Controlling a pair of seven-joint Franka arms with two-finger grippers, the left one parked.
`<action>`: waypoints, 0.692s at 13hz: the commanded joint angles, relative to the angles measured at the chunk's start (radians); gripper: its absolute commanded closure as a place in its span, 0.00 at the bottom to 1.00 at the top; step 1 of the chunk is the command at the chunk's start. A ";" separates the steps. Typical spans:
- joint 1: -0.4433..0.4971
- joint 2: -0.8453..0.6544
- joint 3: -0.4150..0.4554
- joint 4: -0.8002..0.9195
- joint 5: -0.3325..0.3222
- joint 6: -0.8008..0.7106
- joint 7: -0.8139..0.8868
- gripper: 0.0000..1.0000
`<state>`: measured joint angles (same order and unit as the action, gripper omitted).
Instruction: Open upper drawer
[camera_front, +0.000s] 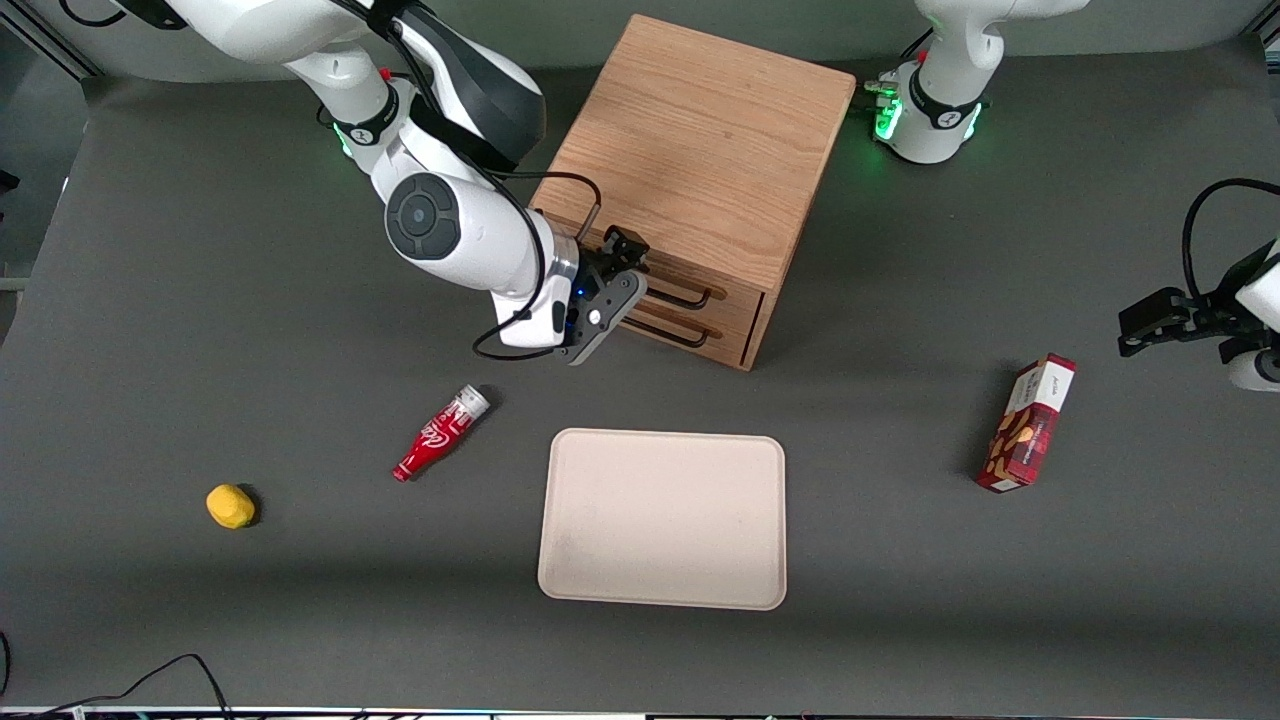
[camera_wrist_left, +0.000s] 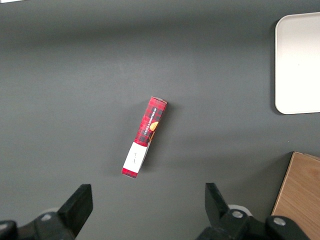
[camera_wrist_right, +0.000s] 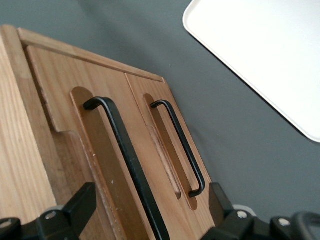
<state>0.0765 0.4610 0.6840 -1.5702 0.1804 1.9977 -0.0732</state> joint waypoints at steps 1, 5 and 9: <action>-0.024 0.008 0.019 -0.019 0.065 0.009 -0.108 0.00; -0.037 0.010 0.019 -0.062 0.077 0.061 -0.163 0.00; -0.037 0.015 0.019 -0.097 0.079 0.117 -0.191 0.00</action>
<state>0.0543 0.4765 0.6875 -1.6372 0.2305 2.0671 -0.2273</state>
